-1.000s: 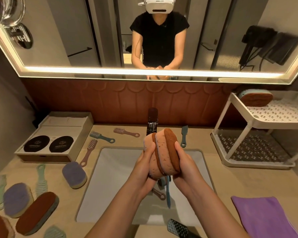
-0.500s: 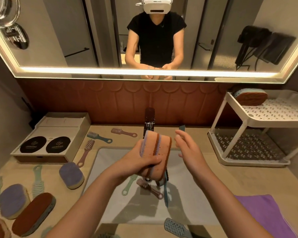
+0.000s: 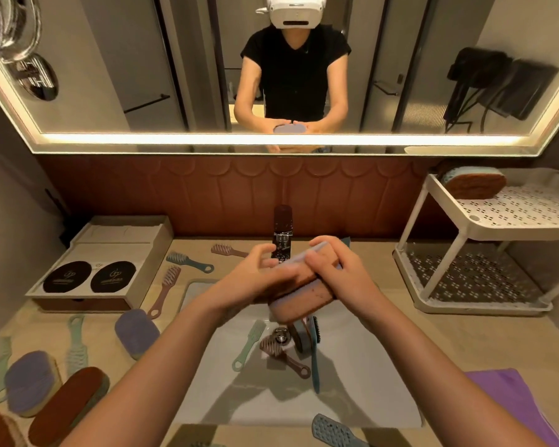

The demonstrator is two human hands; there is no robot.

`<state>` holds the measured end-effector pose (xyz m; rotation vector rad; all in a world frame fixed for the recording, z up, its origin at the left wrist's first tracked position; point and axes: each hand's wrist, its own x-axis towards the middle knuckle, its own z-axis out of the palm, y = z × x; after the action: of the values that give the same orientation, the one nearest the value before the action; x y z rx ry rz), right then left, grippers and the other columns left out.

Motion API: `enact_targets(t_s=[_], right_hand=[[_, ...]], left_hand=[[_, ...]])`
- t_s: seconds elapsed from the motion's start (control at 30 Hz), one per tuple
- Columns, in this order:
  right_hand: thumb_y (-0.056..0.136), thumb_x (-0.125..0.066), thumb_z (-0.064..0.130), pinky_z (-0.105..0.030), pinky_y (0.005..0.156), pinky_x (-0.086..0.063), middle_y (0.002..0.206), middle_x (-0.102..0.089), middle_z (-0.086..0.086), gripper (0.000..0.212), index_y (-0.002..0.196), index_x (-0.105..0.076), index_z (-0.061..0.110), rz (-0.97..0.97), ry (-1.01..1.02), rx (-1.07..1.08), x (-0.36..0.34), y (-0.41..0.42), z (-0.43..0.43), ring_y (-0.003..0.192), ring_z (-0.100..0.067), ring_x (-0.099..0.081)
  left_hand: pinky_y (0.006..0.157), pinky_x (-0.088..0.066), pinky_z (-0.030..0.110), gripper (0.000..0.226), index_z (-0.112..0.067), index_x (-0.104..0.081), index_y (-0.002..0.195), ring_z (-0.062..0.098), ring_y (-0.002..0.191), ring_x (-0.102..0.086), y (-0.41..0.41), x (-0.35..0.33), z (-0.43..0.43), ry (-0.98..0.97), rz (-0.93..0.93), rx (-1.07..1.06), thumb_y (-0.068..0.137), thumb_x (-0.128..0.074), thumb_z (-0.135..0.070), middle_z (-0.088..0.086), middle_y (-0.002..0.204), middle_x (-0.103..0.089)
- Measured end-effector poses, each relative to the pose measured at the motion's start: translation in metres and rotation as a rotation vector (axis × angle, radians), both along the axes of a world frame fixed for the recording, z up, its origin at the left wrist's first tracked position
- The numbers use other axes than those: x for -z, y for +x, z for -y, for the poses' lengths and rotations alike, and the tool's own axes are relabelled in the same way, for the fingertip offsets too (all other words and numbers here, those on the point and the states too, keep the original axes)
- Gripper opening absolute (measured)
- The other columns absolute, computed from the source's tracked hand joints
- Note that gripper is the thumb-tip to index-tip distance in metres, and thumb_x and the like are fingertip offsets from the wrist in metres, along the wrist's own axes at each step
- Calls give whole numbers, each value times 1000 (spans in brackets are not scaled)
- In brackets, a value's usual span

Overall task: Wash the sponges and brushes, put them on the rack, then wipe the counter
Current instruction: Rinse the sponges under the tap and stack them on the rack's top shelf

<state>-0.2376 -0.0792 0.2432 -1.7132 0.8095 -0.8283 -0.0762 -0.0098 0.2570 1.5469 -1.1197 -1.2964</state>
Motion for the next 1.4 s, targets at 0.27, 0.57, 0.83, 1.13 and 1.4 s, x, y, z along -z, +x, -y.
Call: enact_targets(t_s=[0.27,0.57,0.83,1.13,1.4], right_hand=[[91,-53,37,-32,64,-56,98,-59,-9,21,101,-51,18,110,279,160,8,12,-9,85,-20,-64],[65,-54,53,-47,79,-54,83,-62,8,27,90,-51,41,51,66,310,22,35,-25,82,-16,-63],[84,-61,44,-29,59,-47,64,-58,7,23,75,-53,24,89,-27,496,26,44,-25,59,-9,-56],[92,-48,15,-29,52,-29,51,-37,8,42,54,-34,26,-76,-111,493,55,39,1,51,-9,-36],[94,-46,12,-24,52,-28,55,-40,5,42,55,-37,23,-96,-25,453,60,21,11,53,-7,-38]], left_hand=[[83,-51,40,59,-32,-41,124,26,103,-61,-29,23,-7,-109,-397,-267,75,-54,-61,12,120,-58],[69,-58,38,42,-12,-56,98,22,82,-67,-56,31,11,-218,-292,-868,77,-67,-47,10,93,-66],[56,-42,16,19,-17,-52,79,6,67,-57,-71,41,24,-346,55,-943,90,-56,-32,-4,74,-60],[52,-33,24,38,-21,-39,57,16,57,-45,-67,63,41,-303,355,-686,94,-47,-20,-4,55,-45],[47,-33,11,34,-20,-40,62,7,56,-42,-76,69,48,-294,413,-536,95,-46,-20,-4,59,-45]])
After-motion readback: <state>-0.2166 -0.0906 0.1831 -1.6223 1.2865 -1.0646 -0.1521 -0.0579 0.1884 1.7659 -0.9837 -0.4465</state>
